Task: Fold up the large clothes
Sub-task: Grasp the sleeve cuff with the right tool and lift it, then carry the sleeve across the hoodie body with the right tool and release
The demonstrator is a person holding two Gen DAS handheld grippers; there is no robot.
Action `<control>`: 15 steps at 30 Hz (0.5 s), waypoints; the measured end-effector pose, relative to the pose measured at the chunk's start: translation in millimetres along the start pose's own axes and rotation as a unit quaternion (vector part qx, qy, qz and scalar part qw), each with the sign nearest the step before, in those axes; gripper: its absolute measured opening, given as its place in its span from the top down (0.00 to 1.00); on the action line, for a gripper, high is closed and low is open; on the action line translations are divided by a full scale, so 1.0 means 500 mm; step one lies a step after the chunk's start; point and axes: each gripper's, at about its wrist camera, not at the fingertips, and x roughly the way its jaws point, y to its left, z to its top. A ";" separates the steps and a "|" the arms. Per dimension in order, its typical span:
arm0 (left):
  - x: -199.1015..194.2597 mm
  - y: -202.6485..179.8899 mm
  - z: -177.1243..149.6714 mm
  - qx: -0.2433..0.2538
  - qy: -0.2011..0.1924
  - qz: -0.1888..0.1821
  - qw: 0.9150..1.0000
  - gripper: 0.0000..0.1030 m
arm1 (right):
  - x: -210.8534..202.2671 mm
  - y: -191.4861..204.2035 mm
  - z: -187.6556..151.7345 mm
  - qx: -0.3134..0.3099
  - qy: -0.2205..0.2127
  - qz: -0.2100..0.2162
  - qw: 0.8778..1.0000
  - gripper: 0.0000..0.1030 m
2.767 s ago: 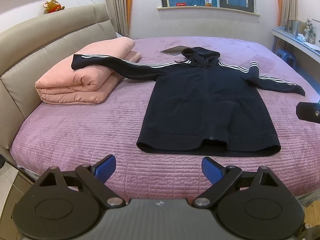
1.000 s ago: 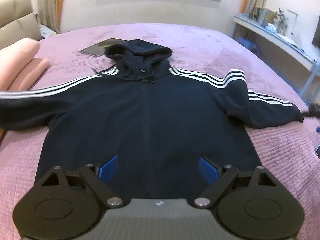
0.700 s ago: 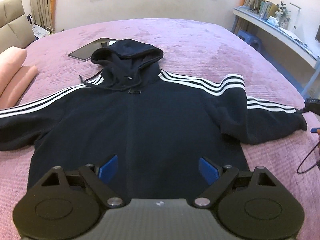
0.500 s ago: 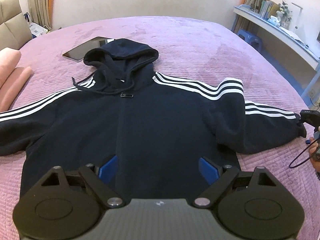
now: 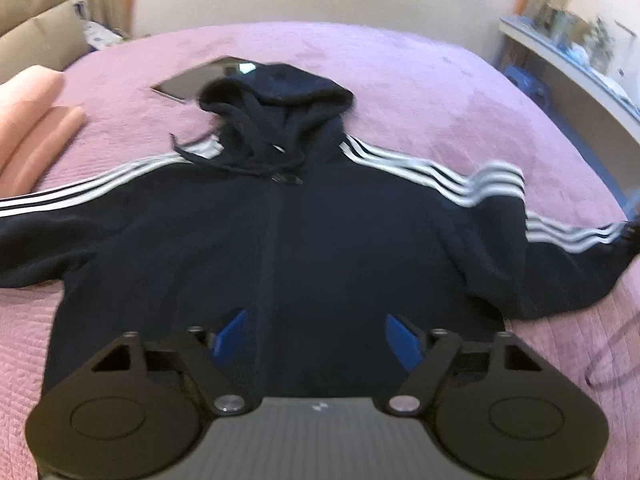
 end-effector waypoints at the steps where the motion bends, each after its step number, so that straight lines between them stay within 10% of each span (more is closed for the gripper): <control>1: -0.005 0.010 0.002 -0.006 -0.004 0.004 1.000 0.27 | -0.028 0.005 0.004 -0.005 -0.016 -0.009 1.000 0.80; 10: -0.060 0.137 0.008 -0.022 -0.016 0.029 0.999 0.27 | -0.237 0.048 0.031 -0.024 -0.131 -0.129 0.983 0.80; 15: -0.097 0.230 0.012 -0.043 -0.024 0.046 0.998 0.27 | -0.393 0.247 -0.031 -0.072 -0.172 -0.044 0.981 0.80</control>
